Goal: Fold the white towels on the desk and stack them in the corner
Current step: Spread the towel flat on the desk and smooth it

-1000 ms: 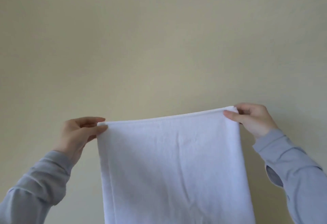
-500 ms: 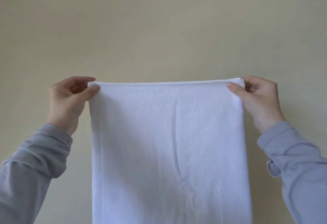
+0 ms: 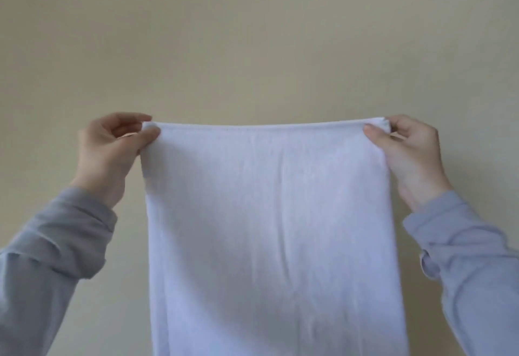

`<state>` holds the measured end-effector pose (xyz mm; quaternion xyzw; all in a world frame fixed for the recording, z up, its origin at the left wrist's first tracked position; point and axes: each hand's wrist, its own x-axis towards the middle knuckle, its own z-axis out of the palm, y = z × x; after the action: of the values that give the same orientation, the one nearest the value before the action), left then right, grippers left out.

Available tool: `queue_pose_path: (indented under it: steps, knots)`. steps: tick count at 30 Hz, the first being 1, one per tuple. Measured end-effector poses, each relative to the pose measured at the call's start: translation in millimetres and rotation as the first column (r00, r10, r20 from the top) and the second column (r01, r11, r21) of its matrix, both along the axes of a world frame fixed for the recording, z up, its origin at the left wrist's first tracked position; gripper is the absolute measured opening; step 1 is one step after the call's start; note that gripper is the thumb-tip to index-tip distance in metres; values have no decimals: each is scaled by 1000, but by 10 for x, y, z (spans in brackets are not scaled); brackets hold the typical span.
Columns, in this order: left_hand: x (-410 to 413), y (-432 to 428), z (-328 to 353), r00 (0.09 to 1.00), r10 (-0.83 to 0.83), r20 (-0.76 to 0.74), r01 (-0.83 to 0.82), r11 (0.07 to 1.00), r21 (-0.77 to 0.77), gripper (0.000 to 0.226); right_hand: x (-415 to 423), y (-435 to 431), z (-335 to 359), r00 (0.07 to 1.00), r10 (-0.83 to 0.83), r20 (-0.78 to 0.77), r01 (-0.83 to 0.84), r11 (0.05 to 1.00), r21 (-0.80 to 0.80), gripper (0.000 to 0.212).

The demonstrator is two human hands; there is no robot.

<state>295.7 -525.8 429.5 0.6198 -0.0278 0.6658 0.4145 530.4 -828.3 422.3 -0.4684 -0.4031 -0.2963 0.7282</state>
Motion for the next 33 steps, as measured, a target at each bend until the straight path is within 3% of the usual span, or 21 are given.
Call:
queue_pose_path:
  steps: [4, 11, 16, 23, 28, 31, 33]
  knots:
    - [99, 33, -171, 999, -34, 10, 35, 996, -81, 15, 14, -1, -101, 1000, 6, -31, -5, 999, 32, 14]
    - [373, -335, -210, 997, -83, -10, 82, 995, -64, 16, 270, -362, -230, 992, -76, -96, 76, 997, -1, 15]
    - [743, -909, -236, 985, -166, -38, 165, 986, -26, 16, 562, -1004, -319, 954, -275, -117, 269, 961, -70, 19]
    - [1140, -1908, -433, 965, -258, -47, 256, 966, -44, 13, 773, -1932, -155, 831, -539, -137, 530, 842, -95, 12]
    - [1037, -2179, -935, 952, -300, -64, 292, 950, -109, 14, 941, -1773, 150, 810, -586, -36, 579, 807, -115, 11]
    - [828, -2140, -1503, 938, -299, -176, 261, 942, -209, 21, 1012, -1296, 28, 771, -627, 113, 635, 744, -208, 13]
    - [646, -2095, -1997, 920, -262, -292, 172, 939, -299, 20, 1025, -848, -290, 795, -572, 199, 605, 727, -324, 10]
